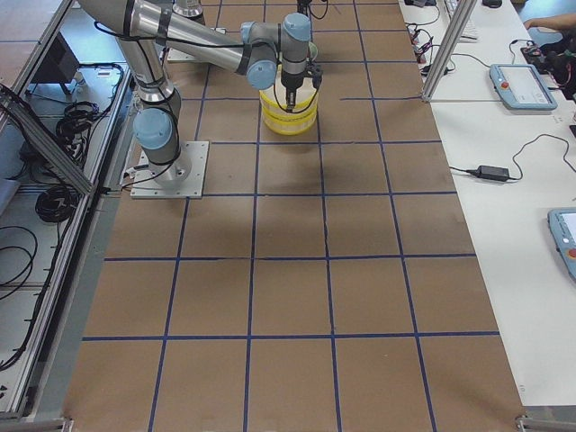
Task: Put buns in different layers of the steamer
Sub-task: 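Lift the top steamer tier with the right gripper while the left lifts the bun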
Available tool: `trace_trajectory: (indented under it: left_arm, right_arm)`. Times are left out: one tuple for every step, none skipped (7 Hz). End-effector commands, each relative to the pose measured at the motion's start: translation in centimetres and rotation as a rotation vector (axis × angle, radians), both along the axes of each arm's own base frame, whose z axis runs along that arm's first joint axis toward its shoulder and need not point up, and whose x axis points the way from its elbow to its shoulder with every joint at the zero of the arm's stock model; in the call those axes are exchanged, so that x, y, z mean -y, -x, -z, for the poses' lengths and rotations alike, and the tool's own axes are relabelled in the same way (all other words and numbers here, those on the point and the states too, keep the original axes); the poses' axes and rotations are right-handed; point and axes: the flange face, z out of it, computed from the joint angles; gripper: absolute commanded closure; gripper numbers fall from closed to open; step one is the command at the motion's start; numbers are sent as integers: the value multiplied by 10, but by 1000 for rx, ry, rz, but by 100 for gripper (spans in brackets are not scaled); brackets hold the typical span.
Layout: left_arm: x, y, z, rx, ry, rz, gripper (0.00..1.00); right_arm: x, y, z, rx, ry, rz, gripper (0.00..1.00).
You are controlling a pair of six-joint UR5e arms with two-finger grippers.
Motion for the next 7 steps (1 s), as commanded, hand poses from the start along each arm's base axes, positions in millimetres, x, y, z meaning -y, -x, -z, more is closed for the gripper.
trace_trajectory:
  left_arm:
    - [8,30,-53,-40,52,35,98]
    - [4,69,-54,-47,57,0,98]
    - [-6,117,-53,-38,70,-34,98]
    - [-15,163,-50,-39,97,-97,98]
    - [-24,206,-38,-52,106,-118,98]
    - [-29,250,-24,-84,153,-121,98]
    - [-24,278,-2,-146,176,-168,98]
  right_arm:
    - [24,52,-34,-1,-17,27,94]
    - [32,102,-39,3,-17,53,94]
    - [34,139,-38,6,-19,55,93]
    - [31,177,-31,-20,-55,51,93]
    - [27,207,-28,-36,-76,62,93]
    - [27,222,-22,-36,-87,72,93]
    - [28,231,-18,-32,-95,84,94]
